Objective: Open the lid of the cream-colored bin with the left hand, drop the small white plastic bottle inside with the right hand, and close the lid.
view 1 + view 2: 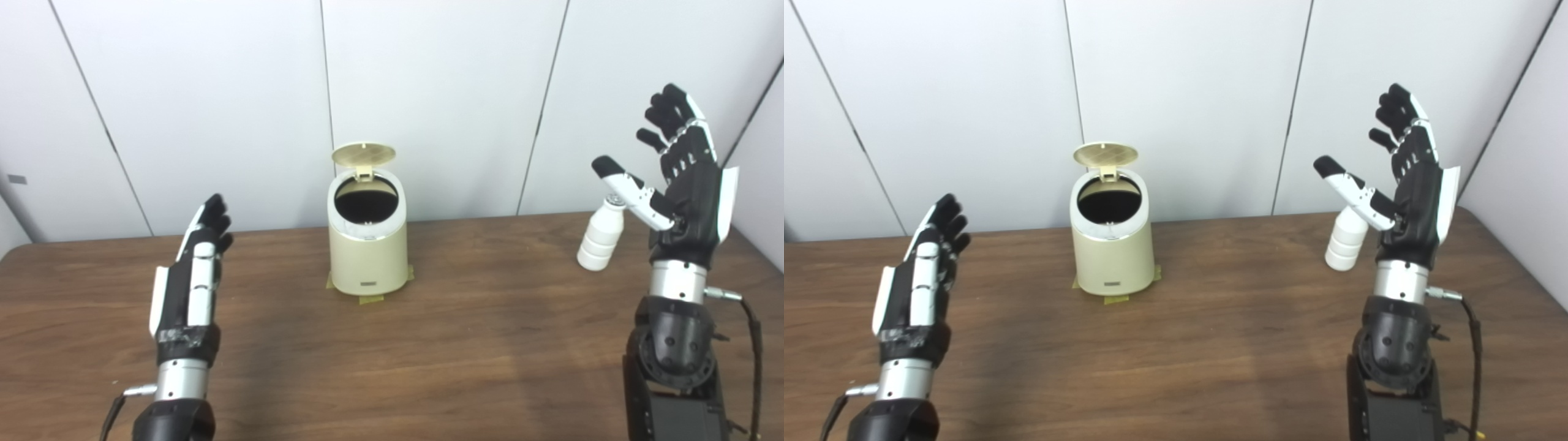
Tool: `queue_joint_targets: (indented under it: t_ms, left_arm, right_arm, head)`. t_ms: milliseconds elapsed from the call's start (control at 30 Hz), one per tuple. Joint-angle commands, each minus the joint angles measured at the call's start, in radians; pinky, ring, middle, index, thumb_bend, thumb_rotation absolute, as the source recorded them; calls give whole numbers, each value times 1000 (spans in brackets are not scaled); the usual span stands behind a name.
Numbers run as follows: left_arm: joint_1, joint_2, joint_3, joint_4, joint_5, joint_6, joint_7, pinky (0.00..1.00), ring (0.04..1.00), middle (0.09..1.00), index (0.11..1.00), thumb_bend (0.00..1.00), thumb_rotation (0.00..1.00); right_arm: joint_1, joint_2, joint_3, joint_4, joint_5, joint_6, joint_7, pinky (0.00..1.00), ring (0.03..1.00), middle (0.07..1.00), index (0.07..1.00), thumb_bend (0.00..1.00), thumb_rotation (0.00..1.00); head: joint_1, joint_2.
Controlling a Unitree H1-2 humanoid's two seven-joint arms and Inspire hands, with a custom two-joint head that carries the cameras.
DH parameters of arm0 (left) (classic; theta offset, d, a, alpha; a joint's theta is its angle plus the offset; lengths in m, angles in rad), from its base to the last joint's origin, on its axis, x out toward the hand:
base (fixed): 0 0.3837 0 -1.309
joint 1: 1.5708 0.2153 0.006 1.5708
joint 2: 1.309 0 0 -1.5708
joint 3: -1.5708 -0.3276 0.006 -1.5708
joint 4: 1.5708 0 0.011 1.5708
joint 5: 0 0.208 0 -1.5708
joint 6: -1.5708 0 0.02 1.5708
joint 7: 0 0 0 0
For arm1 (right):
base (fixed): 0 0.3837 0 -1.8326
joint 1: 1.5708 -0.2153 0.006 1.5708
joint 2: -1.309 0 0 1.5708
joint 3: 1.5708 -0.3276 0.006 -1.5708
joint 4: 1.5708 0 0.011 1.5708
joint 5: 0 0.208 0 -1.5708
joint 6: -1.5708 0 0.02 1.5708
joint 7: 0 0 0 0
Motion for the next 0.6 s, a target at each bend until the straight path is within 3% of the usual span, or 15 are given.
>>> queue_joint_targets:
  t_ms: [0,100,200,300,433,567]
  left_arm:
    - [-36,14,6,-11,-19,-23,-11,972,967,966,961,335,926]
    - [-35,19,17,-12,-63,-8,-22,996,980,978,970,360,902]
    - [-33,25,30,-18,-99,11,-25,997,978,978,966,371,869]
    - [-33,41,36,-11,-114,7,-38,1000,985,985,976,367,862]
    - [-37,45,40,-9,-113,9,-34,992,979,979,973,380,851]
    - [-41,50,39,-10,-88,9,-25,988,968,967,966,364,956]
  right_arm:
    - [-50,-30,-5,-12,-36,-15,-12,779,838,846,872,884,424]
    - [-36,-48,4,5,-44,-1,5,869,928,934,975,830,400]
    - [-19,-56,8,40,-58,11,6,918,981,986,998,830,389]
    - [-11,-49,9,72,-76,20,-10,916,985,996,1000,818,375]
    - [-15,-47,4,116,-78,22,-28,826,950,986,1000,835,380]
    - [-18,-50,4,162,-98,25,-53,832,936,970,995,849,404]
  head:
    - [-10,0]
    - [-34,-1]
    - [-70,-1]
    - [-106,-3]
    - [-133,-6]
    - [-159,-10]
